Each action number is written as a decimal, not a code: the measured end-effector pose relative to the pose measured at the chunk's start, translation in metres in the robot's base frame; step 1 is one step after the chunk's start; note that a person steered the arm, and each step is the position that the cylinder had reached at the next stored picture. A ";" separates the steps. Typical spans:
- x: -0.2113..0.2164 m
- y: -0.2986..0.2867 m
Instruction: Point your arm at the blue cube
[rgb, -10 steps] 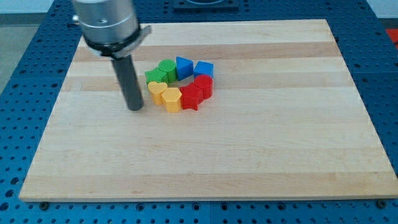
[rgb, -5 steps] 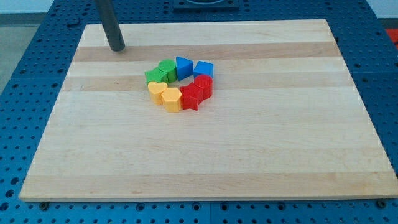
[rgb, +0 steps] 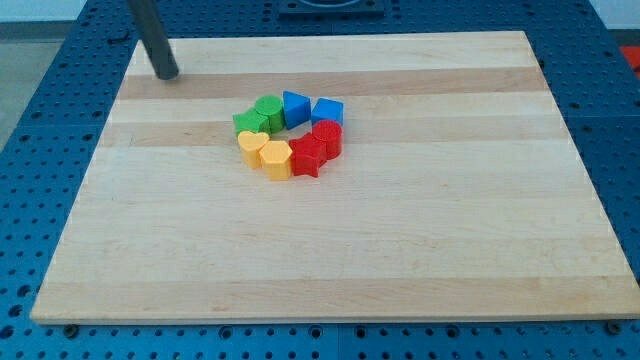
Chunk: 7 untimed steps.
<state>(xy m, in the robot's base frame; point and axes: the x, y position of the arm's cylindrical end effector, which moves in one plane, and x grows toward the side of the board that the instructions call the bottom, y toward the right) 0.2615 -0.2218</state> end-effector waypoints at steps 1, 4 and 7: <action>-0.018 0.054; 0.010 0.281; 0.090 0.286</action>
<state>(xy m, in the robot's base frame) 0.3518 0.0640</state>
